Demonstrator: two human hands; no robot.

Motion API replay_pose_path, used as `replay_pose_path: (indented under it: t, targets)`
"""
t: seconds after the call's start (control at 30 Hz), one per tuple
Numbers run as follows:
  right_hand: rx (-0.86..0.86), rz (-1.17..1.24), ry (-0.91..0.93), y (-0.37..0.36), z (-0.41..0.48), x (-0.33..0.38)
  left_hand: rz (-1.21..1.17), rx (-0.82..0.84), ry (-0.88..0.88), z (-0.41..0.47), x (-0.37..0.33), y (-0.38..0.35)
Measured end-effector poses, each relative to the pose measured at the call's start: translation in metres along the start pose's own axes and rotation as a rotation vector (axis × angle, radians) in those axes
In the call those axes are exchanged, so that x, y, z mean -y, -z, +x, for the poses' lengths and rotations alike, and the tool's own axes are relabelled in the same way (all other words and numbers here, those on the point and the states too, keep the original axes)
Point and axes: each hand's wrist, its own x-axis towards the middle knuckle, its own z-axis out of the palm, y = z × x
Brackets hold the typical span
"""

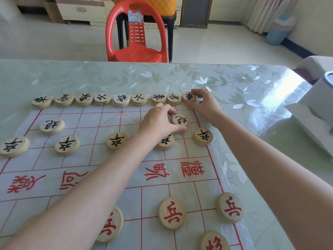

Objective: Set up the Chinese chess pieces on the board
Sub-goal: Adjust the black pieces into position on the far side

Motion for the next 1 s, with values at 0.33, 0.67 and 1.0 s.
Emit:
replay_pose_path:
  t: [0.33, 0.67, 1.0]
  targets:
    - [0.104, -0.107, 0.165, 0.006, 0.003, 0.018, 0.184, -0.306, -0.042, 0.024, 0.028, 0.035]
    - [0.197, -0.328, 0.235, -0.004, 0.01, 0.037, 0.39, -0.26, 0.035, 0.057, 0.029, 0.028]
    - [0.068, -0.19, 0.176, -0.015, 0.002, 0.034, 0.381, -0.328, 0.126, 0.066, 0.025, 0.017]
